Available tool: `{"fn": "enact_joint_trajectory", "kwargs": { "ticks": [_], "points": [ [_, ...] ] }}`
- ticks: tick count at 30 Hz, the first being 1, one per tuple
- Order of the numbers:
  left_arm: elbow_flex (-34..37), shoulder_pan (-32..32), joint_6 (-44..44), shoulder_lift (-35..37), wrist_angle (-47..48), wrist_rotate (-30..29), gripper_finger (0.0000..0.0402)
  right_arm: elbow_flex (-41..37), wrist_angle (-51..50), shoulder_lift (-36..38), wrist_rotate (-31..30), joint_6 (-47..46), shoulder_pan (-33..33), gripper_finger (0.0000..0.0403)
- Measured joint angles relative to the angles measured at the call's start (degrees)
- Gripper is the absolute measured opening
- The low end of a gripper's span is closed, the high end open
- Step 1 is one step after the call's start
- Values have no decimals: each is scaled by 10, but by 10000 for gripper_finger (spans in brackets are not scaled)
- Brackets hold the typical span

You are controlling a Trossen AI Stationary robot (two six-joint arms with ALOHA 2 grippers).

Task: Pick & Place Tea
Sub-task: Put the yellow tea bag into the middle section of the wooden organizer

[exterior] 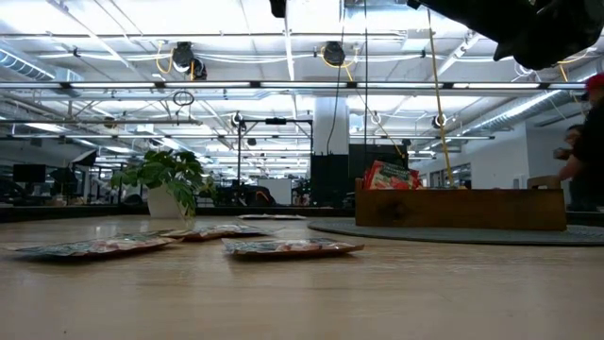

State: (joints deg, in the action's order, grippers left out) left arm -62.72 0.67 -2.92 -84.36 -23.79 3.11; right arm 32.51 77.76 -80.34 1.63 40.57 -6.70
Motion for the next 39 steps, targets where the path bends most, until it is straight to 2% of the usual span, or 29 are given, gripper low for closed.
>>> {"fn": "enact_joint_trajectory", "kwargs": {
  "ticks": [5,7,14,17,22,26,29,33,39],
  "points": [
    [0,0,33,0,0,3,37,0,0,0,0,6,0,2],
    [0,0,40,0,-3,19,12,0,-2,0,0,6,0,2],
    [0,0,57,0,-1,24,3,0,-16,0,-11,6,0,20],
    [0,3,79,15,23,16,3,0,-36,0,-87,1,-2,40],
    [0,12,118,53,93,-38,2,-5,-82,0,-244,-8,-9,67],
    [-1,23,136,70,135,-66,1,-12,-98,2,-287,-4,-16,82],
    [0,28,138,70,181,-101,1,-11,-135,22,-287,-9,-17,92],
    [0,29,133,62,206,-108,1,24,-277,75,-276,-57,-12,116],
    [0,32,136,56,218,-108,1,91,-446,118,-133,-171,13,168]
  ]
}}
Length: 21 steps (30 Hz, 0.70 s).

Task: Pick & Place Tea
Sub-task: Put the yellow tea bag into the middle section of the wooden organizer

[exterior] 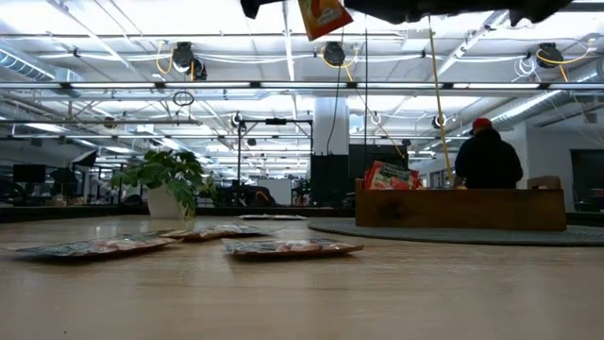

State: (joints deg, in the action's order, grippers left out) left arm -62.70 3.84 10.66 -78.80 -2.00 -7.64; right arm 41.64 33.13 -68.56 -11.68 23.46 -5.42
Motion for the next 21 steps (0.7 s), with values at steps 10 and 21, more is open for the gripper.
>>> {"fn": "enact_joint_trajectory", "kwargs": {
  "ticks": [10,21],
  "points": [
    [0,8,7,-8,10,14,0,43,-34,-40,124,-89,45,214],
    [0,19,7,-7,10,23,0,50,4,-54,238,-137,73,215]
  ]
}}
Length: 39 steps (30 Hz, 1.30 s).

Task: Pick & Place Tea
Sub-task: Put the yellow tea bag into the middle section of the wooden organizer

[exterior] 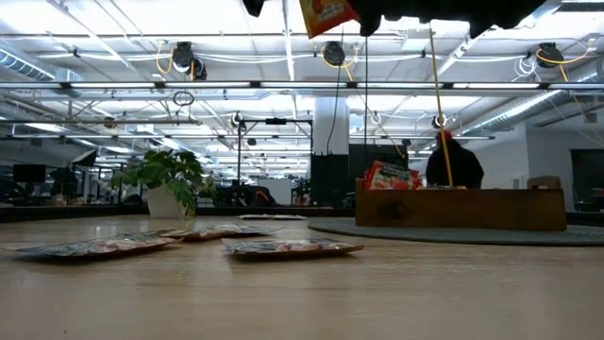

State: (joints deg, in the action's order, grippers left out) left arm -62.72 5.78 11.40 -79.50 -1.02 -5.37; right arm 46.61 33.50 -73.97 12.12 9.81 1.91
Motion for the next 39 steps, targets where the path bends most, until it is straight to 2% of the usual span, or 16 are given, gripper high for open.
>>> {"fn": "enact_joint_trajectory", "kwargs": {
  "ticks": [5,10,33,36,39],
  "points": [
    [0,0,-1,0,0,0,0,0,-3,0,2,-2,0,213],
    [0,-1,-1,0,-1,-5,0,0,-1,-6,47,-4,0,195],
    [0,-2,-8,0,0,-7,0,-1,45,-26,45,0,2,113],
    [0,-2,-10,0,0,-7,0,-1,38,-26,45,5,10,82],
    [0,-2,-14,0,0,-7,0,-1,26,-26,45,23,18,20]
  ]
}}
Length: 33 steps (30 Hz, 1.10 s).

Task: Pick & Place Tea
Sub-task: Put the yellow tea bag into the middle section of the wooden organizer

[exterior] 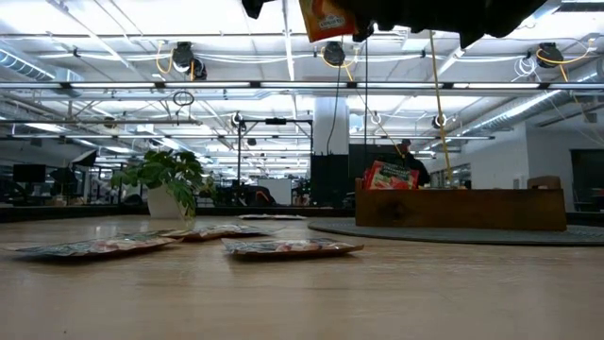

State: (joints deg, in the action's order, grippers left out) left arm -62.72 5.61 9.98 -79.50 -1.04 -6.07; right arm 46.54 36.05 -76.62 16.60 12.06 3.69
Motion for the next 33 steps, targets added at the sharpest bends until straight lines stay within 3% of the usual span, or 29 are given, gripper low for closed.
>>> {"fn": "enact_joint_trajectory", "kwargs": {
  "ticks": [9,13,23,28,33],
  "points": [
    [0,0,-17,0,-1,6,26,0,-3,0,0,29,-4,1],
    [0,1,-30,0,-8,10,81,0,-10,0,-12,38,-4,1],
    [0,1,-37,40,14,1,275,-9,-98,30,-138,54,-4,0],
    [-1,1,-30,110,45,0,316,-64,-98,86,-196,36,-4,0],
    [-1,0,-28,166,111,0,324,-135,-98,154,-245,-13,-3,0]
  ]
}}
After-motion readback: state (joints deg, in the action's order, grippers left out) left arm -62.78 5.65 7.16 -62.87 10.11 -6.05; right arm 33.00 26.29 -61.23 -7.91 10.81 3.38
